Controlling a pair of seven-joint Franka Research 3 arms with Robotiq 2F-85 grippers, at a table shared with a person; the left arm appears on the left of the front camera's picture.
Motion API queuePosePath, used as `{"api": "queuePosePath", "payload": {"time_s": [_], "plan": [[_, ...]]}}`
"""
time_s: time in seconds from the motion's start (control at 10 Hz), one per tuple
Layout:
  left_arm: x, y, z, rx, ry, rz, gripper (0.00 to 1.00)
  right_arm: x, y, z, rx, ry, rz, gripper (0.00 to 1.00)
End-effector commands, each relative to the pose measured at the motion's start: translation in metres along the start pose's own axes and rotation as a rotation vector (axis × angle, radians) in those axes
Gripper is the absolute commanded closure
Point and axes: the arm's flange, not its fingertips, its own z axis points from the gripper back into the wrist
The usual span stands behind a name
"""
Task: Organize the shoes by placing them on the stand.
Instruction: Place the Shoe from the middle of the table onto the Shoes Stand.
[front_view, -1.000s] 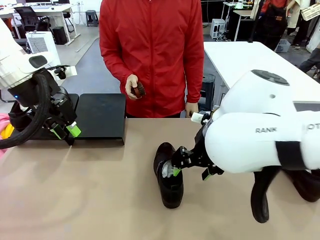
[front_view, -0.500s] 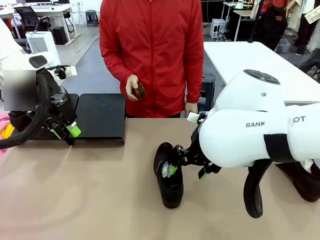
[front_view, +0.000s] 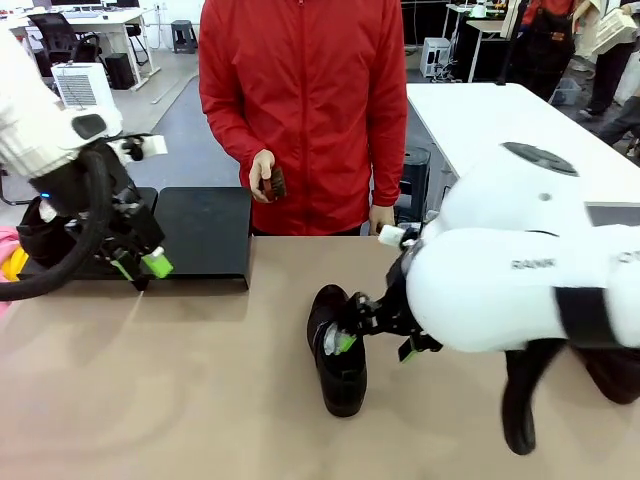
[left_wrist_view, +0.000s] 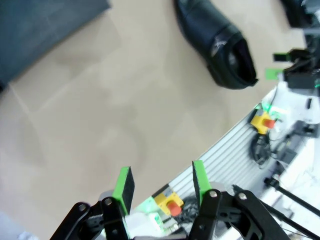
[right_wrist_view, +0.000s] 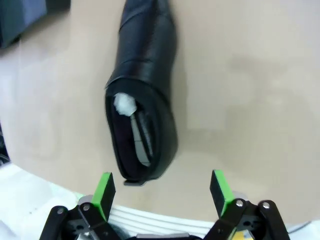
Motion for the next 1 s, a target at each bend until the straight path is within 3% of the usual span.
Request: {"api": "queuePosePath", "payload": {"time_s": [0.0, 0.3, 0.5, 0.6, 0.7, 0.9], "plan": [[0.034, -0.046, -0.021, -0.01, -0.059, -0.086, 0.38, -0.003, -0.053, 0.054, -0.042, -0.161, -0.207, 0.0], [0.083, -0.101, -0.061, -0.114, -0.044, -0.037, 0.38, -0.004, -0.101, 0.073, -0.125, -0.256, -0.454, 0.0], [0.112, -0.127, -0.088, -0.148, -0.031, -0.003, 0.38, -0.007, -0.122, 0.078, -0.269, -0.35, -0.666, 0.0], [0.122, -0.138, -0.101, -0.164, -0.005, 0.018, 0.38, 0.053, -0.086, 0.1, -0.114, -0.275, -0.457, 0.0], [0.128, -0.147, -0.117, -0.16, 0.036, 0.033, 0.38, 0.053, -0.086, 0.1, -0.114, -0.275, -0.457, 0.0], [0.109, -0.13, -0.101, -0.143, -0.006, -0.016, 0.38, 0.053, -0.086, 0.1, -0.114, -0.275, -0.457, 0.0]]}}
